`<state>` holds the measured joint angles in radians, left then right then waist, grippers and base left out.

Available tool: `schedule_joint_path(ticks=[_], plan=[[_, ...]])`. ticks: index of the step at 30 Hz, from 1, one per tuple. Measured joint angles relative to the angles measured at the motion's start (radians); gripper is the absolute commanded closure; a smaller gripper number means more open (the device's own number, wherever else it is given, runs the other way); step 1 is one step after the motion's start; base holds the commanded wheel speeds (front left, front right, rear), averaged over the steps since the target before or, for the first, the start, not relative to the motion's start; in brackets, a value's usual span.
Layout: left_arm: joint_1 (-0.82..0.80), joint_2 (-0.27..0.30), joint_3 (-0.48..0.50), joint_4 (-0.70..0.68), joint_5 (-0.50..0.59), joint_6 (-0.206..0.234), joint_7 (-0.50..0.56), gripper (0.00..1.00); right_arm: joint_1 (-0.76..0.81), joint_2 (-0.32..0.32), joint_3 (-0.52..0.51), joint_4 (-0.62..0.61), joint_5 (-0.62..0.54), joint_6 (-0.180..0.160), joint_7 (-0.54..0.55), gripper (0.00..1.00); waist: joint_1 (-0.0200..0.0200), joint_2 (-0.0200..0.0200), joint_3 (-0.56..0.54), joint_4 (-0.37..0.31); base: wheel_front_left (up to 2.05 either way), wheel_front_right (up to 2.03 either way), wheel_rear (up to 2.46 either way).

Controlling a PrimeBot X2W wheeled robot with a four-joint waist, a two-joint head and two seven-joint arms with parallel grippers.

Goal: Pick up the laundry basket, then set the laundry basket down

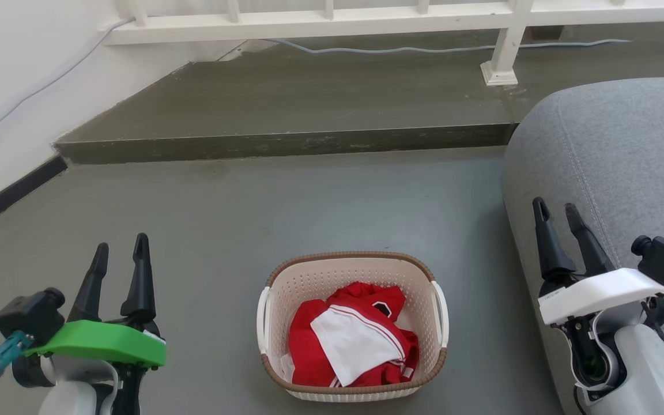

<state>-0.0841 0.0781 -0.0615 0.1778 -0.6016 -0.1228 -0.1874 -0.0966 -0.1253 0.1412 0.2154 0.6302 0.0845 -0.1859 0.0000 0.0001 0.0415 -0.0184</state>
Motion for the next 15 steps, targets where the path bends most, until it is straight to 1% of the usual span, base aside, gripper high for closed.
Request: schedule_joint_path(ticks=[8, 11, 12, 15], plan=[[-0.003, -0.001, -0.005, -0.01, 0.147, 0.0, -0.027, 0.0, -0.02, -0.003, -0.001, 0.001, -0.146, -0.041, -0.028, 0.0, 0.0, 0.0, 0.0, -0.005, 0.0, 0.0, 0.0], [-0.004, -0.002, -0.006, -0.014, 0.195, 0.0, -0.035, 0.0, -0.02, -0.004, 0.002, 0.002, -0.193, -0.044, -0.036, 0.0, 0.0, 0.0, 0.0, -0.007, 0.0, 0.0, 0.0], [-0.004, -0.002, -0.006, -0.015, 0.209, 0.0, -0.043, 0.0, -0.02, -0.003, 0.005, 0.002, -0.21, -0.052, -0.042, 0.0, 0.0, 0.0, 0.0, -0.008, 0.0, 0.0, 0.0], [-0.005, -0.004, -0.007, -0.018, 0.255, 0.0, -0.054, 0.0, -0.02, -0.003, 0.012, 0.003, -0.249, -0.059, -0.053, 0.0, 0.0, 0.0, 0.0, -0.009, 0.0, 0.0, 0.0]])
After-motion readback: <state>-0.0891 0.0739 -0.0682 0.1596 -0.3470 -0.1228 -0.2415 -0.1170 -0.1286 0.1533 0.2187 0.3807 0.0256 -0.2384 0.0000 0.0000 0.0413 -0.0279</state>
